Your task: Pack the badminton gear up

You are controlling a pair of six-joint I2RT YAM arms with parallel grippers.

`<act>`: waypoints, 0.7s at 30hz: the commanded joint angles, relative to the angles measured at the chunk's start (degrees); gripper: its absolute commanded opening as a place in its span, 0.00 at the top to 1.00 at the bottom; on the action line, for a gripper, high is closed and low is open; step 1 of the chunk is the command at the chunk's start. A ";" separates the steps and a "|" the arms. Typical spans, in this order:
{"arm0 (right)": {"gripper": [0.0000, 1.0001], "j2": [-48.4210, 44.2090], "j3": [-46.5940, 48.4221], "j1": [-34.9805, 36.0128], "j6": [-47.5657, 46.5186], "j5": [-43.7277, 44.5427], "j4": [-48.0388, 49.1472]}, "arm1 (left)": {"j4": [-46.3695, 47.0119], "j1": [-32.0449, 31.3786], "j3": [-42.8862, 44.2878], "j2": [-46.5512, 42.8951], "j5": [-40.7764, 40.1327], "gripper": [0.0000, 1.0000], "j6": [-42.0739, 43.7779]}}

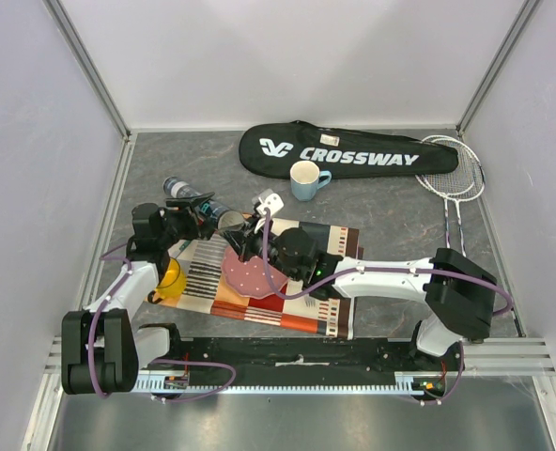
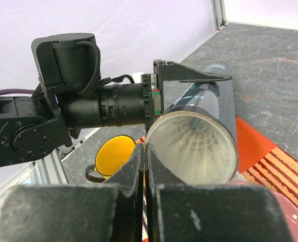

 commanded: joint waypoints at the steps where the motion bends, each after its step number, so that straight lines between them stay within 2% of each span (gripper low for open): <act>1: 1.00 1.60 1.86 -0.83 -3.23 6.31 0.81 | 3.61 -0.90 0.37 -2.98 5.38 0.98 -0.27; 6: 1.00 1.51 3.27 -0.91 -0.16 11.94 -3.76 | 3.61 -0.99 -0.07 -3.25 5.29 0.98 -0.18; 11: 1.00 1.60 3.36 -1.00 4.24 13.00 -2.02 | 3.70 -0.99 -0.42 -3.33 5.29 0.98 -0.36; 14: 1.00 2.13 3.36 -1.00 3.72 13.44 0.52 | 4.05 -1.16 -0.42 -3.60 5.38 0.98 -0.71; 21: 1.00 5.73 7.57 -0.56 -0.23 15.63 -1.14 | 4.05 -1.17 -0.51 -3.51 5.99 0.98 -0.98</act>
